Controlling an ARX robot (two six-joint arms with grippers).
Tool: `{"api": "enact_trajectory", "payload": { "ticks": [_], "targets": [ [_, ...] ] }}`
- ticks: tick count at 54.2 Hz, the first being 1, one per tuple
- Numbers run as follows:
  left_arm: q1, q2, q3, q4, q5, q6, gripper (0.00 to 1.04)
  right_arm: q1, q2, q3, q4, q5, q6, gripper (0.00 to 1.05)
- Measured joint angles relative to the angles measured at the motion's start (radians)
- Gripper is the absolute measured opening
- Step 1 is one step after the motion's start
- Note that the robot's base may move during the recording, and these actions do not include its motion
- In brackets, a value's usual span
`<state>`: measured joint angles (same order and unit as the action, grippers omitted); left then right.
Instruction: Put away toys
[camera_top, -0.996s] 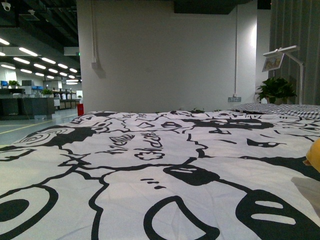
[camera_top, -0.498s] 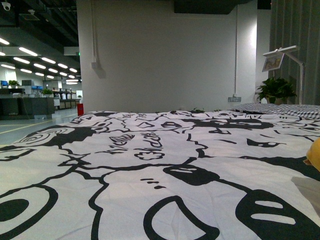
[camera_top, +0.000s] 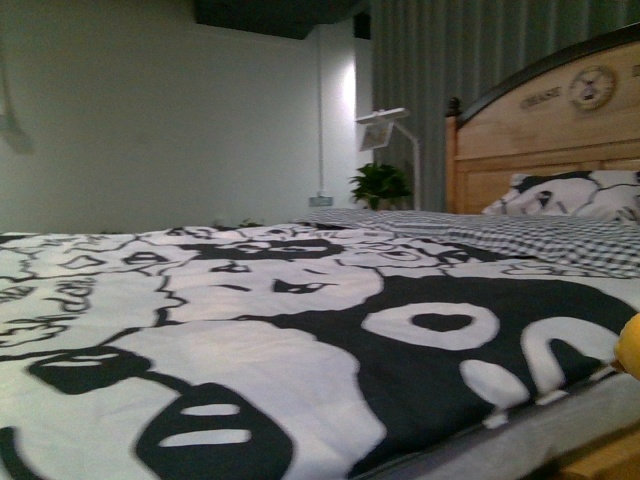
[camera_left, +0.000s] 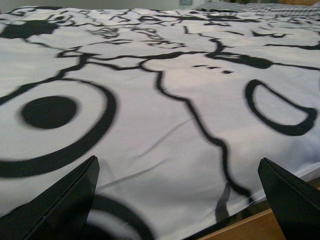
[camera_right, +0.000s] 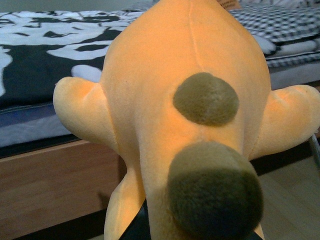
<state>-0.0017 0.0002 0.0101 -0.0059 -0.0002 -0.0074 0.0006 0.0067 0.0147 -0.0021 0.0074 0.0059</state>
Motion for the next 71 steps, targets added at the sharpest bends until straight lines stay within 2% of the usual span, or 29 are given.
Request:
{"api": "enact_trajectory", "payload": {
  "ticks": [71],
  "targets": [
    [-0.001, 0.000, 0.000, 0.000, 0.001, 0.000, 0.98, -0.001, -0.001, 0.000, 0.000, -0.002, 0.000, 0.07]
  ]
}}
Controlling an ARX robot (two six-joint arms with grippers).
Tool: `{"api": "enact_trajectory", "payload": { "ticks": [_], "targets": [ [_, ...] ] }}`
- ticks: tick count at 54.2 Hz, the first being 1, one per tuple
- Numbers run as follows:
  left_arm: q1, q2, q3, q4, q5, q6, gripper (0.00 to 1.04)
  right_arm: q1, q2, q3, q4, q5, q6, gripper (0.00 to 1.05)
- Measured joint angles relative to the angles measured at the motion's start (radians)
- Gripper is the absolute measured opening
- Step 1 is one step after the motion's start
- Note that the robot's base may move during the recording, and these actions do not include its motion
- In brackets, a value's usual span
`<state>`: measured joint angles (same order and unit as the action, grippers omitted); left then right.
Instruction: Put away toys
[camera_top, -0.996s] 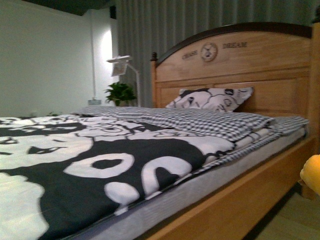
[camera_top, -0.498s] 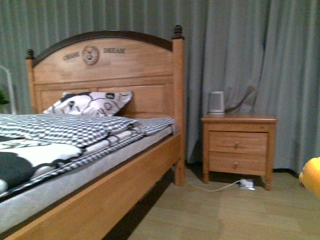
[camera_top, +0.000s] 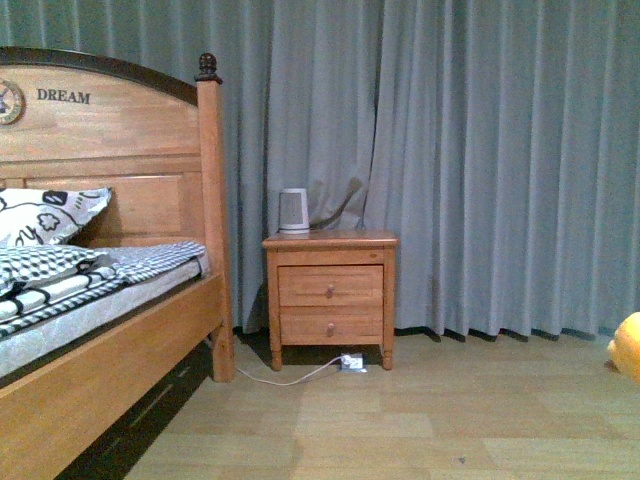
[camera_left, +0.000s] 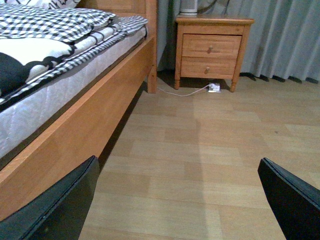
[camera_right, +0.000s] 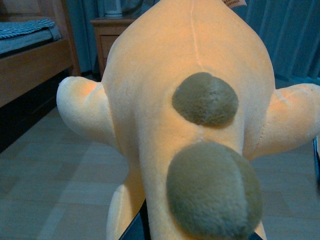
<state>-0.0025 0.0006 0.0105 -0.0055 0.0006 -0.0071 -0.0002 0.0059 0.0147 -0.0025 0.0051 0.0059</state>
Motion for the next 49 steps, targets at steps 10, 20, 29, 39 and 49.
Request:
{"api": "enact_trajectory", "payload": {
  "ticks": [10, 20, 29, 39, 49],
  "targets": [
    [0.000, 0.000, 0.000, 0.000, -0.001, 0.000, 0.98, 0.001, 0.000, 0.000, 0.000, -0.009, 0.000, 0.07],
    [0.001, 0.000, 0.000, 0.000, -0.005, 0.000, 0.98, 0.001, 0.000, 0.000, 0.000, -0.015, 0.000, 0.07],
    [0.001, 0.000, 0.000, 0.000, 0.003, 0.000, 0.98, 0.000, 0.000, 0.000, 0.000, -0.001, 0.000, 0.07],
    [0.001, 0.000, 0.000, 0.000, 0.000, 0.000, 0.98, -0.001, 0.000, 0.000, 0.000, -0.003, 0.000, 0.07],
    [0.001, 0.000, 0.000, 0.000, 0.000, 0.000, 0.98, 0.000, 0.000, 0.000, 0.000, -0.002, 0.000, 0.07]
  ]
}}
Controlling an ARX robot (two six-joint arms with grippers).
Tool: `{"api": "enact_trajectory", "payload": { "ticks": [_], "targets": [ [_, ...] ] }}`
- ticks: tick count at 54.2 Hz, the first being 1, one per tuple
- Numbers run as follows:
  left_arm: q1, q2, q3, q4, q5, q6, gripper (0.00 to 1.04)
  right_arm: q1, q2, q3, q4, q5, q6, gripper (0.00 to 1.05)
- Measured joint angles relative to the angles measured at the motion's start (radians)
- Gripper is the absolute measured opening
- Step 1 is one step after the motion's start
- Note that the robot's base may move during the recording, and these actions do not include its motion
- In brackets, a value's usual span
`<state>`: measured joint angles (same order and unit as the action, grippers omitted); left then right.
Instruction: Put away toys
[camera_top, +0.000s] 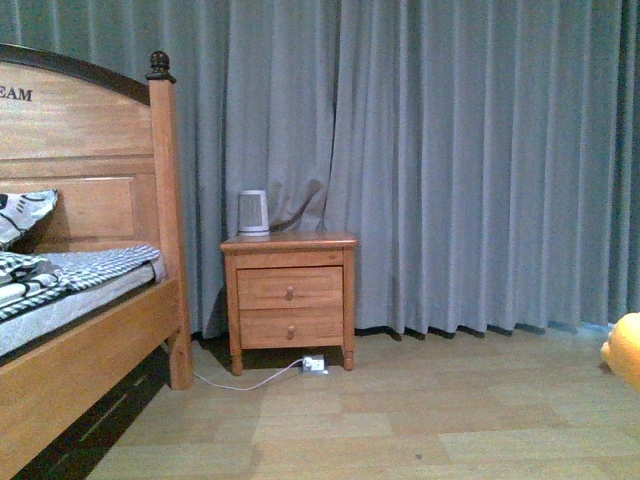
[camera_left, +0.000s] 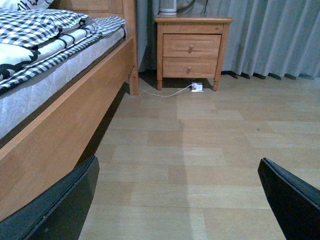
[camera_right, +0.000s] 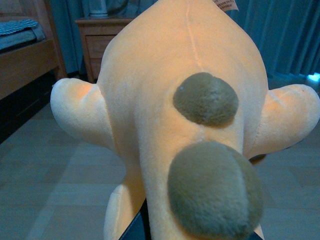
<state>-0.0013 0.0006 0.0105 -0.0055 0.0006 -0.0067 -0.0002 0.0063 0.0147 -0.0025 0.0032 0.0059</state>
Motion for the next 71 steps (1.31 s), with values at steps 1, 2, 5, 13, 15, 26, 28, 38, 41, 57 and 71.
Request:
{"api": "enact_trajectory", "payload": {
  "ticks": [1, 2, 5, 13, 15, 26, 28, 38, 41, 57, 71],
  "targets": [
    [0.000, 0.000, 0.000, 0.000, 0.000, 0.000, 0.98, 0.000, 0.000, 0.000, 0.000, 0.000, 0.000, 0.07],
    [0.000, 0.000, 0.000, 0.000, 0.000, 0.000, 0.98, 0.000, 0.000, 0.000, 0.000, 0.000, 0.000, 0.07],
    [0.000, 0.000, 0.000, 0.000, 0.000, 0.000, 0.98, 0.000, 0.000, 0.000, 0.000, -0.001, 0.000, 0.07],
    [0.000, 0.000, 0.000, 0.000, 0.000, 0.000, 0.98, 0.000, 0.000, 0.000, 0.000, 0.000, 0.000, 0.07],
    [0.000, 0.000, 0.000, 0.000, 0.000, 0.000, 0.98, 0.000, 0.000, 0.000, 0.000, 0.000, 0.000, 0.07],
    [0.000, 0.000, 0.000, 0.000, 0.000, 0.000, 0.98, 0.000, 0.000, 0.000, 0.000, -0.003, 0.000, 0.07],
    [0.000, 0.000, 0.000, 0.000, -0.001, 0.000, 0.98, 0.000, 0.000, 0.000, 0.000, -0.004, 0.000, 0.07],
    [0.000, 0.000, 0.000, 0.000, -0.003, 0.000, 0.98, 0.001, 0.000, 0.000, 0.000, -0.009, 0.000, 0.07],
    [0.000, 0.000, 0.000, 0.000, -0.003, 0.000, 0.98, 0.001, 0.000, 0.000, 0.000, -0.007, 0.000, 0.07],
    [0.000, 0.000, 0.000, 0.000, -0.001, 0.000, 0.98, 0.001, 0.000, 0.000, 0.000, -0.007, 0.000, 0.07],
    [0.000, 0.000, 0.000, 0.000, -0.004, 0.000, 0.98, 0.001, 0.000, 0.000, 0.000, -0.010, 0.000, 0.07]
  ]
}}
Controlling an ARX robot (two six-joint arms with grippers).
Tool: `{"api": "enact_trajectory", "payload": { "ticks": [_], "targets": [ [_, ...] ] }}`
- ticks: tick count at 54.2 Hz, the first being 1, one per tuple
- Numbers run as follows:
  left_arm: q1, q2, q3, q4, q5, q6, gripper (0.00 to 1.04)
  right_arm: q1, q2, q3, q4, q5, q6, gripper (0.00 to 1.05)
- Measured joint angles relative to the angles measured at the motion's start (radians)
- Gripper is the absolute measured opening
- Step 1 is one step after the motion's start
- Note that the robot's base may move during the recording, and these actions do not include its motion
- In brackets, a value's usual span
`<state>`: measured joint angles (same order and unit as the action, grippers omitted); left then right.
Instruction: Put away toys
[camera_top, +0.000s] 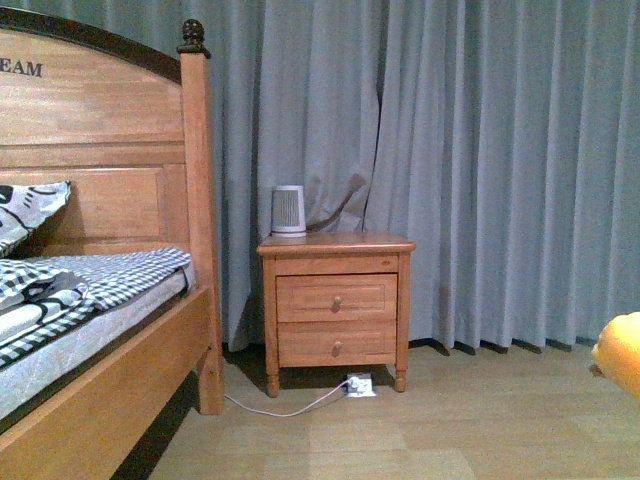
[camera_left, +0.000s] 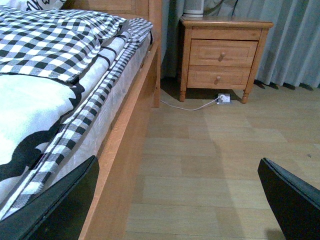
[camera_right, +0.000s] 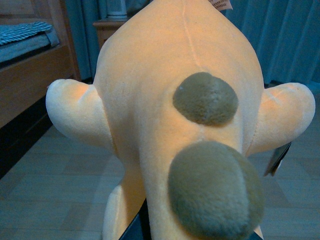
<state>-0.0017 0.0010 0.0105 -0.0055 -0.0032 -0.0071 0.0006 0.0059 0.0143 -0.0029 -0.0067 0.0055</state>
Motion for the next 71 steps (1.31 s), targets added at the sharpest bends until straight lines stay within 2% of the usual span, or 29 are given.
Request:
{"api": "enact_trajectory", "payload": {
  "ticks": [71],
  "targets": [
    [0.001, -0.001, 0.000, 0.000, 0.003, 0.000, 0.98, 0.000, 0.000, 0.000, 0.000, 0.007, 0.000, 0.07]
  ]
}}
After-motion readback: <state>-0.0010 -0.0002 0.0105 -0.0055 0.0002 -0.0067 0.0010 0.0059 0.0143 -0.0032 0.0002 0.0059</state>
